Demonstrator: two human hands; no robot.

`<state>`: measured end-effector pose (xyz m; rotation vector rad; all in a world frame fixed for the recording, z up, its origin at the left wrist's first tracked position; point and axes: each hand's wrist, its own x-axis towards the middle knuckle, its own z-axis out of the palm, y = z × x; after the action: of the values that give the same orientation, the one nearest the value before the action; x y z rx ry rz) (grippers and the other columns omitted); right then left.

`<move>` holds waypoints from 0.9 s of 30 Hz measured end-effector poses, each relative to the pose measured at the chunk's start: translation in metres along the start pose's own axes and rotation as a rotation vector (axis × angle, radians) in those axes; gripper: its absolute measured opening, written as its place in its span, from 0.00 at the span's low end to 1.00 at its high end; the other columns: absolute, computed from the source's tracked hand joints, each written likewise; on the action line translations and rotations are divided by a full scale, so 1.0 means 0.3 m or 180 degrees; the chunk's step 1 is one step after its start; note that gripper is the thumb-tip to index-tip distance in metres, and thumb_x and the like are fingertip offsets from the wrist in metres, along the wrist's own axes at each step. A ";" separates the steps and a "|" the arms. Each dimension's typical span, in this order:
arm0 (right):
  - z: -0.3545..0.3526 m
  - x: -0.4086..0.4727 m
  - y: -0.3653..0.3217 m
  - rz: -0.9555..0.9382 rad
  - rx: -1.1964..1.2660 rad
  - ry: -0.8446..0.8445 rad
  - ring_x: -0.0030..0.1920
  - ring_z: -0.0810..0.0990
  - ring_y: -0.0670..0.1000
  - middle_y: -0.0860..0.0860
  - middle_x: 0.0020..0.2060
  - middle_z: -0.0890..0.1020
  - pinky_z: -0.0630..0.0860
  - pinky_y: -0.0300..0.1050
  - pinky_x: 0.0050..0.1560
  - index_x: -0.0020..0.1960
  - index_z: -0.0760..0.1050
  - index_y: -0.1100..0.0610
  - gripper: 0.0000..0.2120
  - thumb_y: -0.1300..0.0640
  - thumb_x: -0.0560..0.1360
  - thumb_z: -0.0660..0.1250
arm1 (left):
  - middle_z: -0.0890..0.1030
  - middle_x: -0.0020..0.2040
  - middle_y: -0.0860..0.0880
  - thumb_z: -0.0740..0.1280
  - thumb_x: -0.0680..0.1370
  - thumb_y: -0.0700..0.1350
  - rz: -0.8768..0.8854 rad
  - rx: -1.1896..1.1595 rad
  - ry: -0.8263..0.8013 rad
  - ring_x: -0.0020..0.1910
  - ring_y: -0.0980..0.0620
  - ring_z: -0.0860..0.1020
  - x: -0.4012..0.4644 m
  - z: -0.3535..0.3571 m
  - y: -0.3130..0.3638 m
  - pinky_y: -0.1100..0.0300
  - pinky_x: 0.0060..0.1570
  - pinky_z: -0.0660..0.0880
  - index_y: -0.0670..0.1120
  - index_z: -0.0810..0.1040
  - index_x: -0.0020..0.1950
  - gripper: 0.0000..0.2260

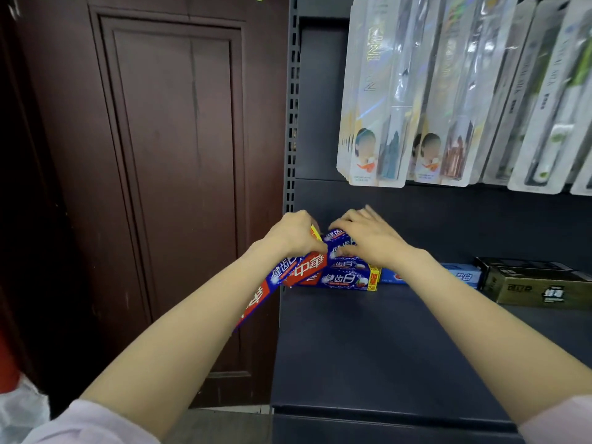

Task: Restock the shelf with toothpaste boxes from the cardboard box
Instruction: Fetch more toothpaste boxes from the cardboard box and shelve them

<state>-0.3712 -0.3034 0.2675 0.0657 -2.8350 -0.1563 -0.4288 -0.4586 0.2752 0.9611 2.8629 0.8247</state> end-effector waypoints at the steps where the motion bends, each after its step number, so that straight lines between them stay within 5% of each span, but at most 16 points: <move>1: 0.001 0.003 -0.004 0.0043 0.0057 0.0025 0.68 0.63 0.53 0.51 0.65 0.69 0.56 0.49 0.72 0.71 0.64 0.51 0.28 0.44 0.74 0.65 | 0.82 0.54 0.43 0.73 0.71 0.52 0.0030 0.0016 0.0071 0.49 0.47 0.82 0.001 0.005 -0.006 0.53 0.51 0.80 0.44 0.78 0.60 0.21; 7: 0.071 0.009 -0.003 0.0651 0.0311 0.0380 0.66 0.63 0.56 0.55 0.64 0.70 0.63 0.51 0.66 0.71 0.64 0.52 0.23 0.48 0.78 0.62 | 0.80 0.51 0.46 0.71 0.73 0.50 -0.0109 -0.1240 0.0805 0.47 0.50 0.80 -0.003 -0.020 -0.043 0.63 0.40 0.75 0.45 0.76 0.57 0.16; 12: 0.134 0.031 -0.019 0.0815 0.0311 0.0164 0.66 0.63 0.57 0.56 0.63 0.69 0.66 0.53 0.66 0.72 0.64 0.53 0.23 0.49 0.78 0.62 | 0.83 0.48 0.45 0.71 0.73 0.51 -0.0290 -0.2414 0.0862 0.47 0.48 0.83 0.006 -0.008 -0.055 0.55 0.50 0.77 0.45 0.76 0.52 0.13; 17: 0.175 0.036 -0.032 0.0666 0.0413 0.0268 0.65 0.62 0.56 0.56 0.63 0.63 0.65 0.49 0.68 0.71 0.66 0.58 0.21 0.56 0.79 0.61 | 0.82 0.44 0.49 0.70 0.74 0.49 -0.0319 -0.3109 0.0991 0.39 0.53 0.82 0.015 0.016 -0.052 0.59 0.47 0.76 0.43 0.76 0.54 0.14; 21: 0.107 -0.012 -0.070 0.0652 0.2184 0.0620 0.64 0.71 0.51 0.53 0.62 0.74 0.66 0.41 0.62 0.69 0.69 0.57 0.18 0.54 0.81 0.57 | 0.81 0.42 0.52 0.68 0.76 0.47 -0.0291 -0.3730 0.1165 0.38 0.55 0.80 0.024 0.031 -0.051 0.63 0.45 0.74 0.42 0.77 0.55 0.11; 24: 0.059 -0.068 -0.134 0.1039 0.4409 -0.0780 0.56 0.80 0.53 0.55 0.55 0.81 0.74 0.47 0.60 0.64 0.70 0.56 0.23 0.43 0.76 0.60 | 0.81 0.44 0.51 0.66 0.77 0.46 -0.0178 -0.4271 0.1240 0.41 0.55 0.80 0.026 0.034 -0.046 0.60 0.51 0.74 0.42 0.77 0.57 0.11; 27: 0.060 -0.084 -0.138 0.1039 0.4856 -0.1056 0.50 0.81 0.53 0.56 0.53 0.82 0.75 0.50 0.59 0.61 0.72 0.58 0.25 0.43 0.71 0.64 | 0.81 0.47 0.47 0.67 0.76 0.50 -0.0312 -0.4700 0.1042 0.43 0.52 0.81 0.023 0.035 -0.036 0.60 0.47 0.76 0.43 0.73 0.59 0.15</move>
<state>-0.3514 -0.3411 0.2383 -0.1098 -2.4412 2.1288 -0.4386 -0.4570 0.2621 0.4160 1.4977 2.5313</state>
